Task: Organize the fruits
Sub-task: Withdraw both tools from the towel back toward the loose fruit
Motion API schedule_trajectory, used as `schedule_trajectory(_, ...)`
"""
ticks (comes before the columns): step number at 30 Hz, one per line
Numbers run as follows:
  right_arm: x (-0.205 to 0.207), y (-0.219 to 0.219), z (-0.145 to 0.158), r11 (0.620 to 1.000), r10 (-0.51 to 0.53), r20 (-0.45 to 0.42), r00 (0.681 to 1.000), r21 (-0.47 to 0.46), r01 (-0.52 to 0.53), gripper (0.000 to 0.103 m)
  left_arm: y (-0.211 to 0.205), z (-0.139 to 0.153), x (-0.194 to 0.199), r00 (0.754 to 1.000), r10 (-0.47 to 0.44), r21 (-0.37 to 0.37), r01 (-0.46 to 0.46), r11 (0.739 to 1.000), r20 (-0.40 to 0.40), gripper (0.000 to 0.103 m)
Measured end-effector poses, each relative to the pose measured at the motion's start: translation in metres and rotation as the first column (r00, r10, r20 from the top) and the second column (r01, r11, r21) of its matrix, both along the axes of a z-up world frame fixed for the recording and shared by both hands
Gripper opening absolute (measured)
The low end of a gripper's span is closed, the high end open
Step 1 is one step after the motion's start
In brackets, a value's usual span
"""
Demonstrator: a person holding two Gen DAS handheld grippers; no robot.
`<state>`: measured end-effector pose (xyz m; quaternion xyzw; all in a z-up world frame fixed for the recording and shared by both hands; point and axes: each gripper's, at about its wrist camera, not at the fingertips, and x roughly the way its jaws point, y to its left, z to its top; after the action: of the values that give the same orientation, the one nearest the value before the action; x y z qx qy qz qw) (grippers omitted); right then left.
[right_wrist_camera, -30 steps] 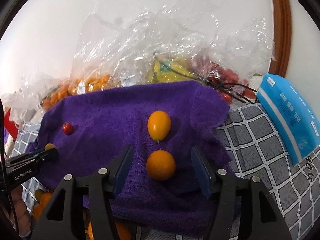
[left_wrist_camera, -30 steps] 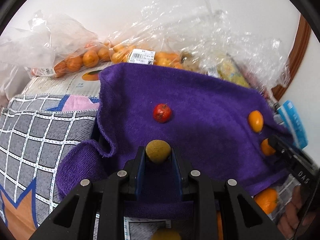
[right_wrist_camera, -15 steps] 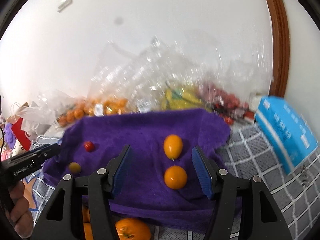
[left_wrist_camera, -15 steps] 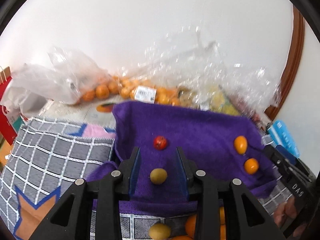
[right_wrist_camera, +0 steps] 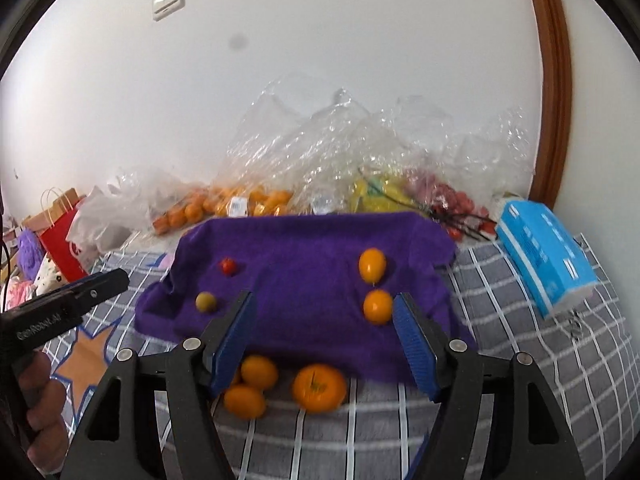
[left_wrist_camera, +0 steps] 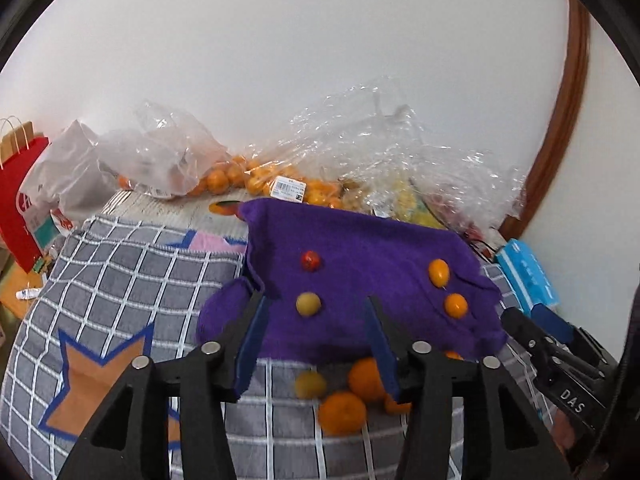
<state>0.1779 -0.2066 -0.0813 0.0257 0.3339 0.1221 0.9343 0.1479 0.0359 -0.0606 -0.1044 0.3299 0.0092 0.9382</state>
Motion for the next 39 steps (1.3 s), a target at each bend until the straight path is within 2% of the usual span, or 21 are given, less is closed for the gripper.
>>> schedule_trajectory(6, -0.031, -0.007, -0.002, 0.998, -0.027, -0.028, 0.999, 0.053, 0.028, 0.070, -0.002, -0.004, -0.026, 1.000, -0.011, 0.043, 0.011, 0.999, -0.015, 0.051)
schedule_trajectory(10, -0.044, -0.006, -0.003, 0.998, -0.031, -0.031, 0.999, 0.047, 0.033, 0.069, -0.003, -0.007, -0.041, 1.000, -0.013, 0.062, 0.014, 0.998, -0.015, 0.051)
schedule_trajectory(18, -0.062, -0.006, -0.005, 0.998, -0.039, -0.033, 0.999, 0.040, 0.040, 0.066, 0.004, -0.013, -0.060, 1.000, -0.007, 0.046, 0.008, 0.999, -0.026, 0.051)
schedule_trajectory(27, -0.062, -0.007, -0.024, 0.997, -0.068, -0.080, 0.994, 0.026, 0.070, 0.060, 0.009, -0.023, -0.073, 0.998, -0.062, 0.027, 0.062, 0.998, -0.016, 0.051)
schedule_trajectory(31, -0.059, -0.007, -0.033, 0.998, -0.062, -0.100, 0.993, 0.009, 0.063, 0.056, 0.003, -0.031, -0.064, 0.996, -0.071, 0.044, 0.074, 0.996, -0.056, 0.051)
schedule_trajectory(34, -0.052, -0.007, -0.038, 0.998, -0.062, -0.110, 0.992, 0.000, 0.062, 0.054, 0.003, -0.035, -0.061, 0.996, -0.076, 0.040, 0.078, 0.996, -0.055, 0.051)
schedule_trajectory(39, -0.036, -0.002, -0.053, 0.999, -0.038, -0.143, 0.989, -0.004, 0.038, 0.053, 0.011, -0.045, -0.052, 0.994, -0.061, 0.031, 0.064, 0.997, -0.090, 0.051)
